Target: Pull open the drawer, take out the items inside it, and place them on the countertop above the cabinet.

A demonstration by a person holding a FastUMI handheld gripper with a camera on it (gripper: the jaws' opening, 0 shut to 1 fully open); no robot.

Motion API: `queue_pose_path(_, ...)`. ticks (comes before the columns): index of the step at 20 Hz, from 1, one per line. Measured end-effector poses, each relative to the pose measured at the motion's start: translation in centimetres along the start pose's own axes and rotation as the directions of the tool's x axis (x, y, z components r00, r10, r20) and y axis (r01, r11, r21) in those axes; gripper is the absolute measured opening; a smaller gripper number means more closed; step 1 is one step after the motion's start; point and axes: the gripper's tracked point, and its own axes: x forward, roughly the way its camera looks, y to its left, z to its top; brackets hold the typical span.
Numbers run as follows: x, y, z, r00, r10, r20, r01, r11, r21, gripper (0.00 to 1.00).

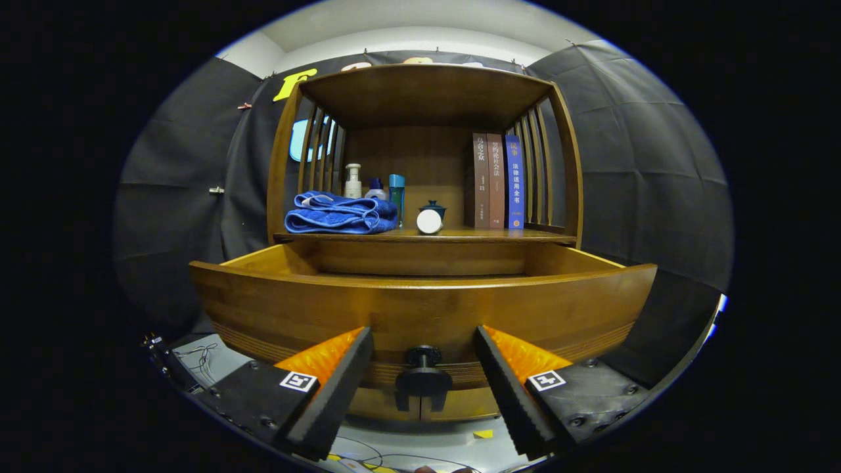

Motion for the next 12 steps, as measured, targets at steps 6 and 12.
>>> queue_pose_path(6, 4.1, 0.0, 0.9, 1.0, -0.005, -0.014, 0.004, 1.0, -0.016, 1.0)
queue_pose_path(12, 7.9, 0.1, 1.2, 1.0, -0.009, -0.011, 0.009, 0.999, -0.031, 1.0)
